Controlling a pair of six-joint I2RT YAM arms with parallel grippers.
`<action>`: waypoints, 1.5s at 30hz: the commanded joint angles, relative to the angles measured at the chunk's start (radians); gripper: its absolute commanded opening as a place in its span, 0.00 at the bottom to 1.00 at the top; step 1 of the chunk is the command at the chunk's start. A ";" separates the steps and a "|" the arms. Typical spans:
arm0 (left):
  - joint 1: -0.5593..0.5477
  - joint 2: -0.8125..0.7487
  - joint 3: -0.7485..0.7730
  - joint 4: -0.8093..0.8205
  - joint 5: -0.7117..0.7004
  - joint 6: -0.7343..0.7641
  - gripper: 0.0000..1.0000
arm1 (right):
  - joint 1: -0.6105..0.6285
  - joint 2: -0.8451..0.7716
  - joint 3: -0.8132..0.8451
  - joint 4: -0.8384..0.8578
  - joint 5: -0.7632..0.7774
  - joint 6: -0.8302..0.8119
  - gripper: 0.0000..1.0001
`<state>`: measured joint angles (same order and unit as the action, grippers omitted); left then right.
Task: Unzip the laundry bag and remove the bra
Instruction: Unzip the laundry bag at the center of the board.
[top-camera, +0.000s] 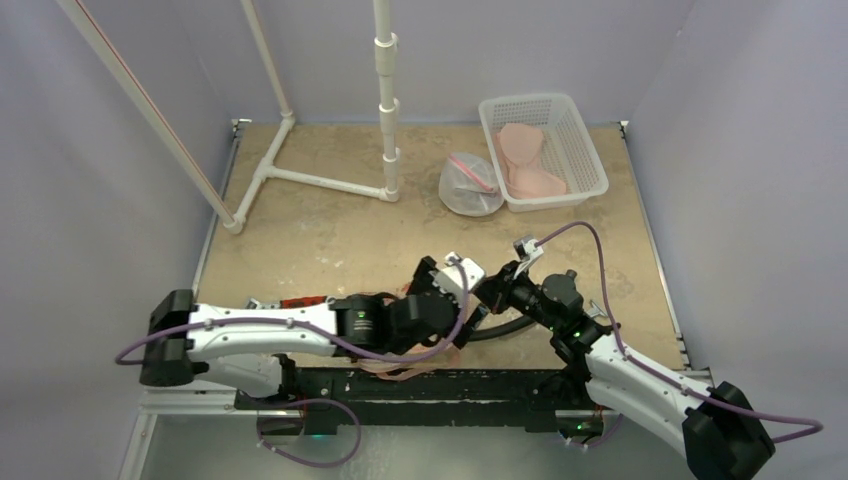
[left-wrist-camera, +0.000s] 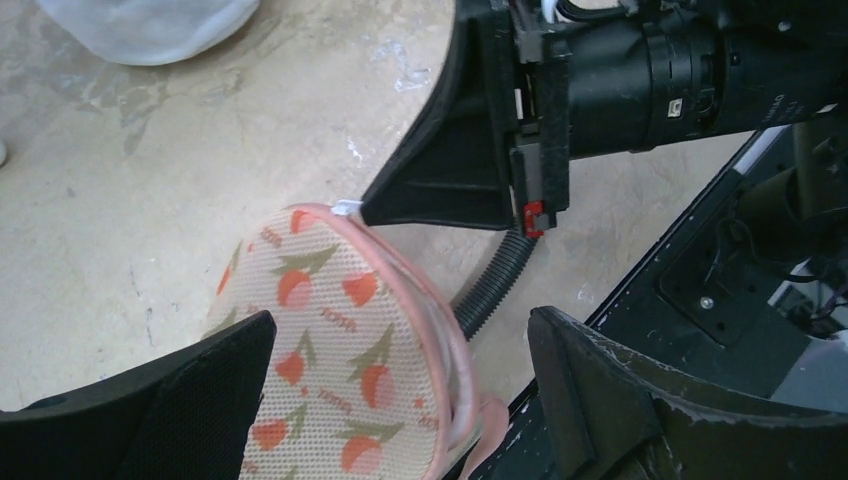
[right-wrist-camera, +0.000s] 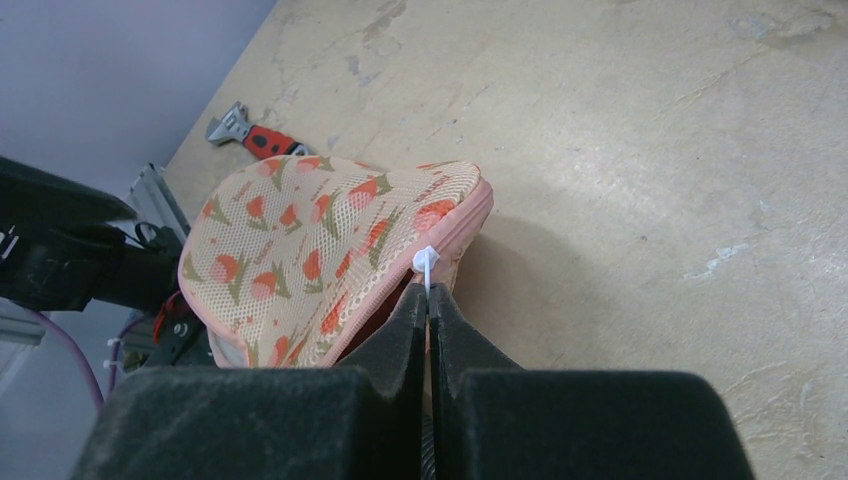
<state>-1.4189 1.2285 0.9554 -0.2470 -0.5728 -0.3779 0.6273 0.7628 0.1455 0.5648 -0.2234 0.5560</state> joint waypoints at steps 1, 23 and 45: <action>-0.032 0.160 0.126 -0.099 -0.058 -0.052 0.96 | -0.005 -0.017 0.012 0.012 0.013 -0.020 0.00; -0.031 0.520 0.276 -0.251 -0.354 -0.151 0.81 | -0.005 -0.014 0.020 0.015 -0.005 -0.009 0.00; -0.032 0.263 -0.011 0.041 -0.195 0.163 0.00 | -0.004 -0.019 0.115 -0.030 -0.101 -0.007 0.00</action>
<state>-1.4498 1.6493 1.0523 -0.3691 -0.8761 -0.3866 0.6258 0.7635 0.1925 0.5186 -0.2687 0.5568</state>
